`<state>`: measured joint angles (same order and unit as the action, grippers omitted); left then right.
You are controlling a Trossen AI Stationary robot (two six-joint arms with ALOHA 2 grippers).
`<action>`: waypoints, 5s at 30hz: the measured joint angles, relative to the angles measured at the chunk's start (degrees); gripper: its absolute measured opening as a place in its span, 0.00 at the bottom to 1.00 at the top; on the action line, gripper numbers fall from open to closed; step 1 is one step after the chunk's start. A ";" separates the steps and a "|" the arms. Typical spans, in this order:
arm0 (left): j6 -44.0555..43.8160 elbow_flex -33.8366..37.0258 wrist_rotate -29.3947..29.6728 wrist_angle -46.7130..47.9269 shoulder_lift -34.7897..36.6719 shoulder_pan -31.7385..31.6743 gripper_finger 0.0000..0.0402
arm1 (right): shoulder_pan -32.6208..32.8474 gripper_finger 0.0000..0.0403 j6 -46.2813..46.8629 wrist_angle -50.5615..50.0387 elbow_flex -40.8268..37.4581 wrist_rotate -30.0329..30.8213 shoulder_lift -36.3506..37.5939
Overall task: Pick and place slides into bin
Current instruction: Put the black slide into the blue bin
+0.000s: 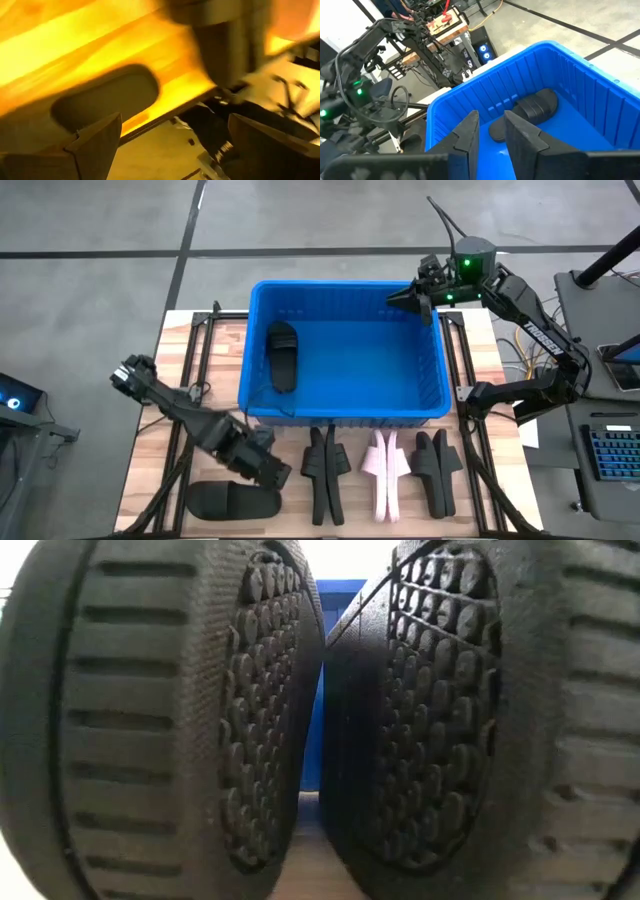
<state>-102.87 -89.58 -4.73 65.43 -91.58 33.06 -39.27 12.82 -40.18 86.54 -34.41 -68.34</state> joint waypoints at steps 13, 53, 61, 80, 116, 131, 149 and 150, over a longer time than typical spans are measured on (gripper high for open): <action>-16.85 0.07 -15.43 13.13 -11.04 6.22 0.87 | 0.00 0.19 0.06 0.02 0.00 0.01 0.00; -19.64 8.51 -28.20 10.75 -22.48 9.08 0.87 | 0.00 0.19 -3.41 -0.05 0.00 0.00 0.00; -21.93 10.31 -28.00 7.27 -22.38 9.85 0.84 | 0.00 0.18 -3.42 -0.34 0.00 0.00 0.00; -14.77 11.54 -11.12 10.18 -16.91 9.81 0.03 | 0.00 0.19 -3.41 -0.31 0.00 0.00 0.00; 91.19 -8.32 56.06 -13.85 9.19 -21.83 0.00 | 0.00 0.19 7.35 -0.28 0.00 -0.01 -0.06; 115.13 -2.27 50.23 -13.42 0.27 -42.75 0.00 | 0.02 0.19 11.19 -0.28 0.00 0.00 0.20; 120.16 4.20 51.41 -17.05 -11.72 -49.99 0.00 | 0.02 0.19 9.90 -0.32 -0.07 0.02 0.21; 120.15 4.96 51.45 -16.99 -11.51 -50.01 0.00 | 0.02 0.19 9.84 -0.33 -0.07 0.02 0.20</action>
<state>17.28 -84.62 46.71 48.44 -103.09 -16.94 -39.24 22.66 -40.51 86.47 -34.39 -68.14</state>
